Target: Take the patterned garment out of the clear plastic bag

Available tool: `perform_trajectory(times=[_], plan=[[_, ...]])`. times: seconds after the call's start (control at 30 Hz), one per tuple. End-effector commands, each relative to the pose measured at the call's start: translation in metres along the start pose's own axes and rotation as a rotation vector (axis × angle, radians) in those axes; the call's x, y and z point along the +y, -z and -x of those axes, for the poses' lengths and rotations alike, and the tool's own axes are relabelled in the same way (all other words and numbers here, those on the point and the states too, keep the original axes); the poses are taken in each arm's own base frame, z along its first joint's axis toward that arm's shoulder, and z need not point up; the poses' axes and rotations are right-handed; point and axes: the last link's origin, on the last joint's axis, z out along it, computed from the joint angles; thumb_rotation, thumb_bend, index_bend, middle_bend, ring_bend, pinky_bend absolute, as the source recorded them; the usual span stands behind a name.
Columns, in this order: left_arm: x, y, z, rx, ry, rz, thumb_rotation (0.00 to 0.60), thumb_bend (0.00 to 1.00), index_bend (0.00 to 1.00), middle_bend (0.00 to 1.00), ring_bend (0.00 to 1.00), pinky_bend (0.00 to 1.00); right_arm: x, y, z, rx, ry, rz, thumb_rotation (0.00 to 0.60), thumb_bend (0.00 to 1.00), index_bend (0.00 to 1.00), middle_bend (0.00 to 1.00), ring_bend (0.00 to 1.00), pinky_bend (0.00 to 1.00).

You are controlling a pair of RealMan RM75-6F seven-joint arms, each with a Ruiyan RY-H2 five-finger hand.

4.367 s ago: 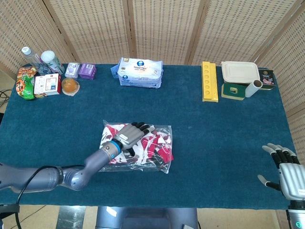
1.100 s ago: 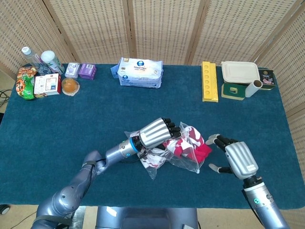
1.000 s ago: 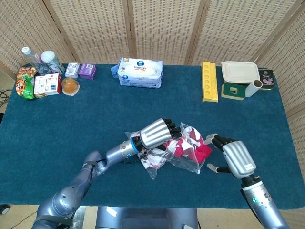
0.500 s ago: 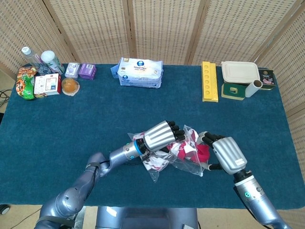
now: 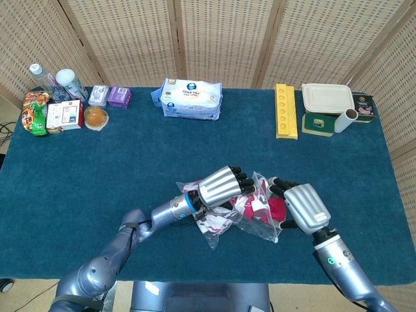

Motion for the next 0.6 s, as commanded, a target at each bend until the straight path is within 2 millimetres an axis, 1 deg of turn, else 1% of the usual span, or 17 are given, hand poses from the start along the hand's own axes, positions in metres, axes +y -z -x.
perform_trajectory(times=[0.03, 0.2, 0.4, 0.6], plan=[[0.0006, -0.0004, 0.0, 0.003, 0.002, 0.0, 0.6, 0.43, 0.79, 0.68, 0.63, 0.63, 0.0006, -0.0017, 0.0014, -0.003, 0.012, 0.004, 0.6, 0.17, 0.38, 0.33, 0.51, 0.6], [0.001, 0.0, 0.0003, 0.003, 0.004, 0.001, 0.6, 0.43, 0.79, 0.68, 0.63, 0.63, 0.0017, -0.0026, 0.0018, 0.0, 0.03, 0.009, 0.599, 0.24, 0.4, 0.35, 0.53, 0.62], [0.0002, -0.0002, 0.0003, 0.002, 0.006, -0.004, 0.6, 0.43, 0.79, 0.68, 0.63, 0.63, 0.0022, -0.0012, 0.003, -0.012, 0.035, 0.01, 0.6, 0.3, 0.4, 0.35, 0.53, 0.63], [0.0022, 0.0, 0.0028, -0.009, 0.008, 0.002, 0.6, 0.44, 0.79, 0.68, 0.63, 0.62, 0.0004, -0.005, 0.0052, -0.051, 0.031, 0.001, 0.6, 0.38, 0.41, 0.36, 0.54, 0.63]])
